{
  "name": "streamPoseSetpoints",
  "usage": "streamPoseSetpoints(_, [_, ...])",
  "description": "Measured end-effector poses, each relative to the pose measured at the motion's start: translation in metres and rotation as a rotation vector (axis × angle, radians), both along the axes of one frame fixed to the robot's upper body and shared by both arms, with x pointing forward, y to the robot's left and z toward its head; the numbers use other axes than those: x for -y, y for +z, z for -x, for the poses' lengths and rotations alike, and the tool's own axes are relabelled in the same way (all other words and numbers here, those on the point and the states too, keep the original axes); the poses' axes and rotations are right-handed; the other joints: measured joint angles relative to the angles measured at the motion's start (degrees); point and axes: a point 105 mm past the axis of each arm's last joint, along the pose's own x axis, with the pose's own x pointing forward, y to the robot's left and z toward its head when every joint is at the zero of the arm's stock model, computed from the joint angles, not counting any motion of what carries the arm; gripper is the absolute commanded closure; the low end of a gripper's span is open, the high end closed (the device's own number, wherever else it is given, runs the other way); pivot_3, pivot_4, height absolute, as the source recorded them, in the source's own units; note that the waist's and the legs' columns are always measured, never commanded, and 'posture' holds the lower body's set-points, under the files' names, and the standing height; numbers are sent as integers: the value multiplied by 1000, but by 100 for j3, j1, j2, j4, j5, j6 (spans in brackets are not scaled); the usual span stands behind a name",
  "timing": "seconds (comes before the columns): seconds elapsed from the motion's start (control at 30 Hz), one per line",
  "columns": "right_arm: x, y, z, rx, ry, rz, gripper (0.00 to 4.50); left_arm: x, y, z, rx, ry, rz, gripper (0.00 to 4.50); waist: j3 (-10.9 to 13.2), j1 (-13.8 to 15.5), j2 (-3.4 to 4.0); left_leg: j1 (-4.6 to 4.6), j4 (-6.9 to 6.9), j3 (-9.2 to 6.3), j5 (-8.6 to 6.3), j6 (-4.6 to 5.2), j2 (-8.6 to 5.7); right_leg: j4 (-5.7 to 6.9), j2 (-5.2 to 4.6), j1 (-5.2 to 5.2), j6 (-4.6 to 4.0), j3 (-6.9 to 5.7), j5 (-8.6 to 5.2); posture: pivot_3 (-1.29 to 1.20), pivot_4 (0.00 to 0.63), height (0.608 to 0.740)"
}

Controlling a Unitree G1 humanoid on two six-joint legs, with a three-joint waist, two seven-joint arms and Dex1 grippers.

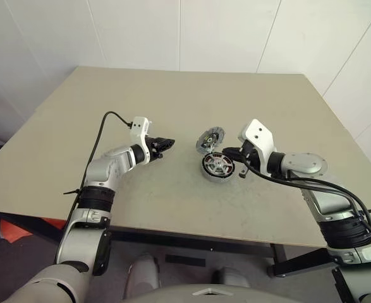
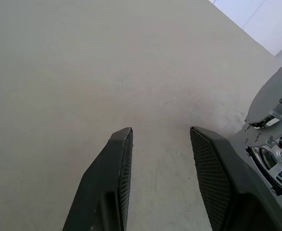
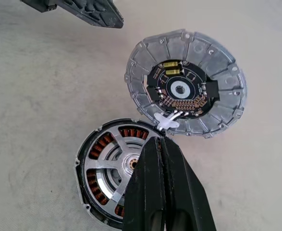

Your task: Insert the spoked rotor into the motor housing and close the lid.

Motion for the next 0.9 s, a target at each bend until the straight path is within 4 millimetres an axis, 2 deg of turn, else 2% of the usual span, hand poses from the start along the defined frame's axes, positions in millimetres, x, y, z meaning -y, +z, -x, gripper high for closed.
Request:
streamPoseSetpoints(0.07, [0, -6, 2, -22, -4, -9, 4500, 0, -1, 0, -1, 1, -2, 2502, -1, 0, -1, 3, 1, 0, 0, -1, 1, 0, 0, 4, 0, 0, 0, 0, 0, 740])
streamPoseSetpoints(0.17, [-3, -45, 7, -145, -32, -40, 4500, 0, -1, 0, -2, 1, -2, 2502, -4, 0, -6, 4, 2, -3, 1, -2, 2, 0, 0, 7, 0, -2, 0, 0, 0, 740])
streamPoseSetpoints(0.2, [-6, -52, 8, -138, -31, -53, 4500, -3, -1, 0, -3, 8, -6, 2502, -4, -5, 0, 6, 4, 0, 1, -2, -2, 2, -2, 5, 0, -2, 0, 0, 0, 740])
streamPoseSetpoints(0.3, [-10, -55, 5, -114, -35, -50, 4500, -1, 0, -1, 0, 4, -3, 2502, -20, -31, -19, 40, 3, 1, 1, -2, 0, 0, 0, 28, 18, -5, -10, 0, 0, 740])
streamPoseSetpoints(0.4, [-8, -54, 3, -115, -55, -57, 4500, -1, 0, -1, 0, 5, -3, 2502, -19, -23, -20, 40, 2, -1, 2, -4, -2, -1, 1, 27, 44, -3, -26, 0, 0, 740])
streamPoseSetpoints(0.5, [1, -51, 2, -112, -60, -25, 4500, -1, 0, -1, 0, 5, -4, 2502, -17, -4, -20, 32, 2, -1, 3, -6, -4, -2, -1, 25, 44, -2, -26, 0, 0, 740])
streamPoseSetpoints(0.6, [13, -38, -2, -80, -80, -11, 4500, -1, 0, -1, 0, 5, -4, 2502, -16, -2, -19, 20, 4, -1, 4, -7, -4, -1, -2, 15, 43, 0, -24, 0, 0, 740])
streamPoseSetpoints(0.77, [7, -5, -11, 13, -62, -39, 4500, 1, -1, 0, -2, -1, -1, 2502, -16, -20, -19, 13, 3, -3, 6, -9, 5, 6, 3, 4, -6, -1, 6, 0, 0, 740])
streamPoseSetpoints(0.9, [5, -4, -14, 17, -67, -50, 4500, 1, -1, 0, -2, -1, -2, 2502, -16, -6, -19, -14, -5, -2, 2, -3, 4, -2, 3, -15, -9, -2, 3, 0, 0, 740])
